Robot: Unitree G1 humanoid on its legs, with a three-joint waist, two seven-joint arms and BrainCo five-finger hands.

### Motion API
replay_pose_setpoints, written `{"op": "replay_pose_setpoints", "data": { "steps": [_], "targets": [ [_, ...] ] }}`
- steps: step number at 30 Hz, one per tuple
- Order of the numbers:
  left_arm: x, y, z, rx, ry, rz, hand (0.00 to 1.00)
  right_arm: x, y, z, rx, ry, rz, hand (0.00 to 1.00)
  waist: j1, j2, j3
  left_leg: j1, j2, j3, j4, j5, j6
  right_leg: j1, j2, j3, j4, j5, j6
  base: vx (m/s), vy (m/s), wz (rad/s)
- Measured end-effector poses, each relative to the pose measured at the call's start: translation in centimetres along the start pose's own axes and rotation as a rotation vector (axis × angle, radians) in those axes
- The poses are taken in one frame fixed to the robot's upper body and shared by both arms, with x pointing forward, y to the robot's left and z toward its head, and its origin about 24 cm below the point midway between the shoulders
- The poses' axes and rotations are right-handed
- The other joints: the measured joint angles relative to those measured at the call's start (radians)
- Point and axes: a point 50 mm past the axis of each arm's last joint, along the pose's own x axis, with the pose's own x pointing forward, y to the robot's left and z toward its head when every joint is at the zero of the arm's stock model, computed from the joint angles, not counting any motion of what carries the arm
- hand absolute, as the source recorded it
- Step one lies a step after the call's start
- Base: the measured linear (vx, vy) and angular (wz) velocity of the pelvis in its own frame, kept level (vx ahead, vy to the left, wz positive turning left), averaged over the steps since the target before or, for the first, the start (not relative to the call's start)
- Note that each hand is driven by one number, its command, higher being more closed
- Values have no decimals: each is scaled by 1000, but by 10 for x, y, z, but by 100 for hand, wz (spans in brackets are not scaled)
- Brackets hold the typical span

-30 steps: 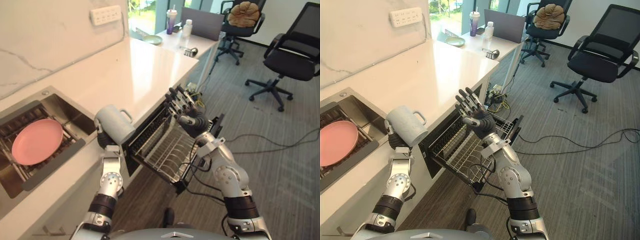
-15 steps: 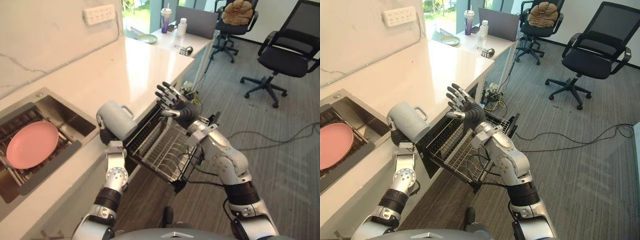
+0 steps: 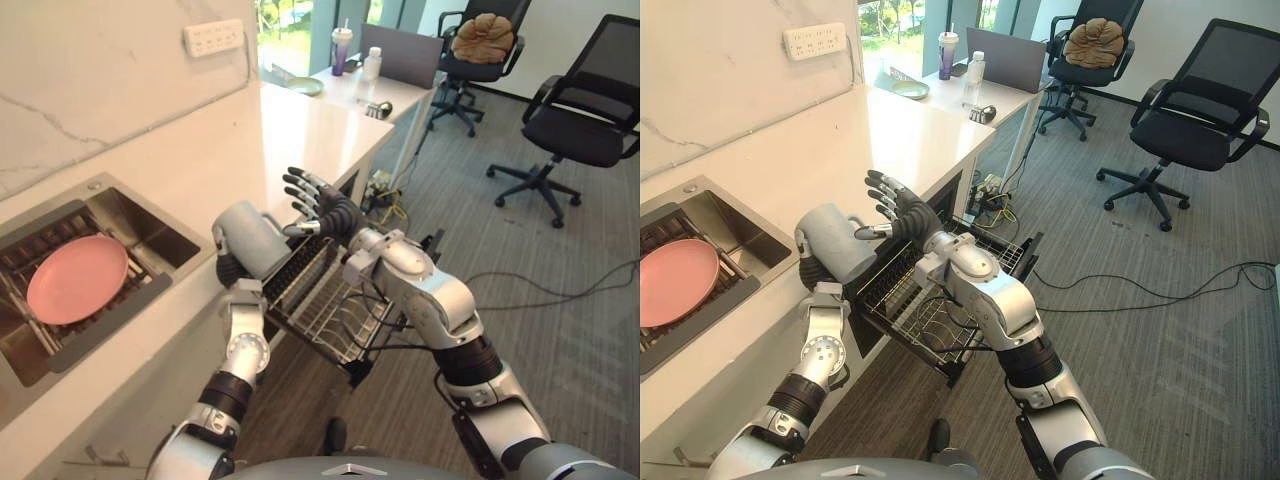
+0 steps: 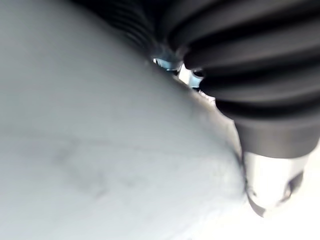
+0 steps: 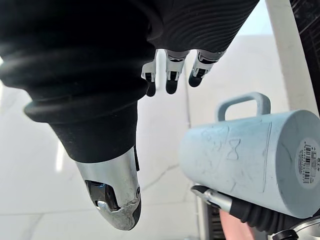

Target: Walk over to the sink, pick up the cup, carry it to the dishwasher, place the cup inside the dishwasher, then close the dishwasher door

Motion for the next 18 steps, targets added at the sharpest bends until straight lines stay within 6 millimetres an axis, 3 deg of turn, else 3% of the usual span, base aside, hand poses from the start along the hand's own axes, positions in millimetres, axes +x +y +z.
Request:
{"op": "replay_pose_setpoints", "data": {
  "steps": [7, 12, 18],
  "targets": [
    [-4, -6, -14, -12, 43, -12, 100, 16, 12, -12, -31, 96, 9, 0, 15, -2, -1, 12, -1, -20, 0, 4, -1, 14, -4, -8, -5, 4, -5, -3, 63, 7],
    [-4, 4, -13, 16, 47, 22, 100, 23, 18, -16, -63, 154, 9, 0, 16, -25, -16, 14, -2, -33, -3, 9, -2, 21, -7, -26, -6, -4, -15, -16, 49, 8],
    [-7, 9, -18, 38, 71, 53, 100, 28, 18, -22, -119, 222, 7, 0, 16, -26, -15, 15, -2, -43, -5, 13, -5, 25, -7, -32, -6, -6, -18, 0, 38, 5]
  ]
}}
